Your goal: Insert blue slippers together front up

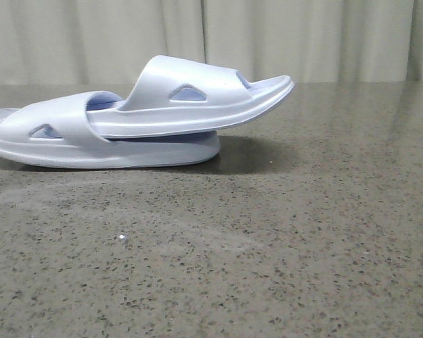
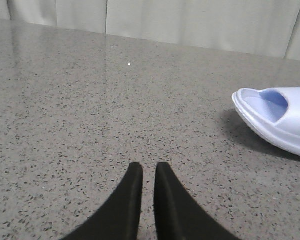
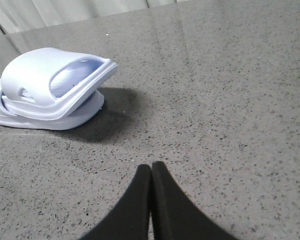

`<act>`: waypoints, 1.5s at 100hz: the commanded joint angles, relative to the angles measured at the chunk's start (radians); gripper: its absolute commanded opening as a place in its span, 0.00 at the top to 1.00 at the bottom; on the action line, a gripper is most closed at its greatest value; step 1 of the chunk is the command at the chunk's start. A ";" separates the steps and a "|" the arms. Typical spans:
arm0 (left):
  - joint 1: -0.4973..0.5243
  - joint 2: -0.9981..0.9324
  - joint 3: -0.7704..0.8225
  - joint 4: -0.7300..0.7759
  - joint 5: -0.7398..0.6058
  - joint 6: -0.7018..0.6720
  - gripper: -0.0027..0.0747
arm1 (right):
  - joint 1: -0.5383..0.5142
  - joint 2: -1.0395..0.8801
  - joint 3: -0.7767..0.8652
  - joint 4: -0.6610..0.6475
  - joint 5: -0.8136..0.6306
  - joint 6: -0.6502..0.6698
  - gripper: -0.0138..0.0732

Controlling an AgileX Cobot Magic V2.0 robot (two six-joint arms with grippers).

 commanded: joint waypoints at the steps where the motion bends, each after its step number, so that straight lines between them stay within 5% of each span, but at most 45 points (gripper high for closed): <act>1: 0.000 0.009 0.010 -0.011 -0.069 -0.009 0.95 | 0.003 -0.001 -0.026 0.017 0.005 -0.007 0.93; 80: 0.000 0.009 0.010 -0.011 -0.069 -0.009 0.95 | 0.003 -0.001 -0.026 0.017 0.003 -0.007 0.93; 98: 0.000 0.009 0.010 -0.011 -0.069 -0.009 0.95 | 0.003 -0.001 -0.021 -0.010 -0.143 0.012 0.93; 104: 0.000 0.009 0.010 -0.011 -0.069 -0.009 0.95 | 0.003 -0.001 -0.021 -0.170 -0.200 0.116 0.93; 111: 0.000 0.009 0.010 -0.011 -0.069 -0.009 0.95 | -0.002 -0.001 -0.021 -0.421 -0.248 0.385 0.93; 118: 0.000 0.009 0.010 -0.011 -0.069 -0.009 0.95 | -0.011 -0.001 -0.021 -0.884 -0.266 0.727 0.93; 127: 0.000 0.009 0.010 -0.011 -0.069 -0.009 0.95 | -0.037 -0.005 -0.019 -1.263 -0.256 1.085 0.93; 133: 0.000 0.009 0.010 -0.011 -0.069 -0.009 0.95 | -0.058 -0.025 -0.009 -1.365 -0.250 1.182 0.93; 150: 0.000 0.009 0.010 -0.011 -0.069 -0.009 0.95 | -0.139 -0.155 0.074 -1.389 -0.271 1.188 0.93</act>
